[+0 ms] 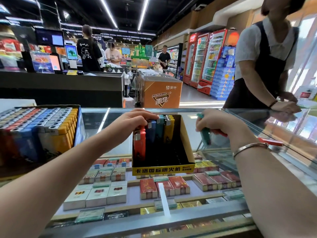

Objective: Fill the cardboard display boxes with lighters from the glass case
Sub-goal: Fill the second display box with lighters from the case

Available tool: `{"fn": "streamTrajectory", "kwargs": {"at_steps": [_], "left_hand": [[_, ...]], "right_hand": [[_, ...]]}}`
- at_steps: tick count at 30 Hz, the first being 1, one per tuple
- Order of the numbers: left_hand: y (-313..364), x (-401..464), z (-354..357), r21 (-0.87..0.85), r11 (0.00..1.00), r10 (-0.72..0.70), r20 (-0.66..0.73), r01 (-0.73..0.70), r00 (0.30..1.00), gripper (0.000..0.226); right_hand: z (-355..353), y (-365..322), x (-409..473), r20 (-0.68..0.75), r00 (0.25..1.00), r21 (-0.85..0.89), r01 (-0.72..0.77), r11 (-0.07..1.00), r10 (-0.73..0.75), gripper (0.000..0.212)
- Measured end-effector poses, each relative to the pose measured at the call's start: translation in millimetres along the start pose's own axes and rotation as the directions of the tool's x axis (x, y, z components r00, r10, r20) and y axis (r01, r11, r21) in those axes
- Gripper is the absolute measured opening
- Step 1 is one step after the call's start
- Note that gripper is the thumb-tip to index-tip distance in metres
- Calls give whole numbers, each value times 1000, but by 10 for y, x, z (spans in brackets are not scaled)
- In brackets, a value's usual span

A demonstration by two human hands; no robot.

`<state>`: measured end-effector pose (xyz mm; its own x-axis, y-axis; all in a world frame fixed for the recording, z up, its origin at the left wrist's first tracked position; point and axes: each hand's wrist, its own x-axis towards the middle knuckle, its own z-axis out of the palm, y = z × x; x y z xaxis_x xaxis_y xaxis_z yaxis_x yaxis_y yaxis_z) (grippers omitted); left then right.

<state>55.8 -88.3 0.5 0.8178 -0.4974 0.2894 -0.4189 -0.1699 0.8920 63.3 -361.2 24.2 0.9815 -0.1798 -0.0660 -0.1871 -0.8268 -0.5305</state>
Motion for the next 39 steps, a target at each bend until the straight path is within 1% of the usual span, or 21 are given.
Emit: {"fn": "streamTrajectory", "kwargs": {"at_steps": [2,3,5,7,9,11,12,15,18,20,23,24,26,28,30,32,33,34,36,37,39], "left_hand": [[33,-6,-21,38,999,-5,19,5,1000,40],[49,-12,-34,58,998,-8,26,6,1000,40],[87,-32,-54,90,996,-10,36,6,999,40],[128,-48,-62,132,991,-10,28,6,1000,39],[157,-62,-42,184,983,-4,8,2,1000,31],[180,-85,-5,222,974,48,-27,-40,998,14],[197,-101,14,233,969,92,-49,-78,995,13],[264,-152,66,231,959,193,-96,-167,977,36],[300,-187,98,193,959,231,-98,-209,968,40],[295,-205,98,243,942,260,-88,-232,962,43],[328,-224,77,493,816,384,-71,-302,921,53],[344,-225,72,545,766,449,-73,-341,891,50],[365,-236,70,602,675,580,-77,-426,811,36],[387,-255,73,637,609,649,-58,-473,758,22],[406,-265,73,667,549,691,-23,-503,723,26],[418,-259,79,656,530,720,-13,-537,694,26],[425,-259,90,625,556,722,-37,-548,691,25],[432,-258,101,571,612,708,-85,-548,702,24],[437,-246,109,439,747,626,-207,-500,752,21],[431,-231,106,397,796,574,-255,-457,778,22],[401,-197,92,374,854,476,-288,-360,831,25]], "right_hand": [[-68,-78,-43,-83,995,266,71,961,-51,14],[-93,-131,-80,-130,989,401,123,908,-76,13],[-108,-236,-184,-209,969,616,237,752,-134,13],[-58,-348,-311,-219,954,749,298,592,-204,13],[47,-469,-417,-182,942,799,309,516,-282,11],[171,-596,-491,-174,926,791,335,512,-336,11],[228,-657,-518,-185,916,778,358,517,-356,12],[362,-800,-585,-249,878,711,452,539,-408,12],[423,-865,-622,-307,856,721,495,485,-416,15],[421,-869,-627,-298,868,797,455,397,-398,16],[383,-826,-617,-186,920,910,294,293,-346,13],[374,-809,-610,-136,931,926,241,291,-339,11],[382,-788,-596,-41,933,932,165,322,-358,11],[408,-789,-577,32,921,934,110,339,-387,10],[427,-795,-569,81,904,940,71,334,-421,9],[431,-801,-574,102,889,939,61,338,-445,10],[425,-800,-581,91,892,934,78,350,-442,11],[411,-794,-583,56,903,924,115,366,-425,10],[365,-758,-565,-72,930,879,230,418,-360,10],[335,-730,-542,-142,934,835,291,467,-328,10],[283,-655,-481,-240,928,714,368,596,-285,8]]}}
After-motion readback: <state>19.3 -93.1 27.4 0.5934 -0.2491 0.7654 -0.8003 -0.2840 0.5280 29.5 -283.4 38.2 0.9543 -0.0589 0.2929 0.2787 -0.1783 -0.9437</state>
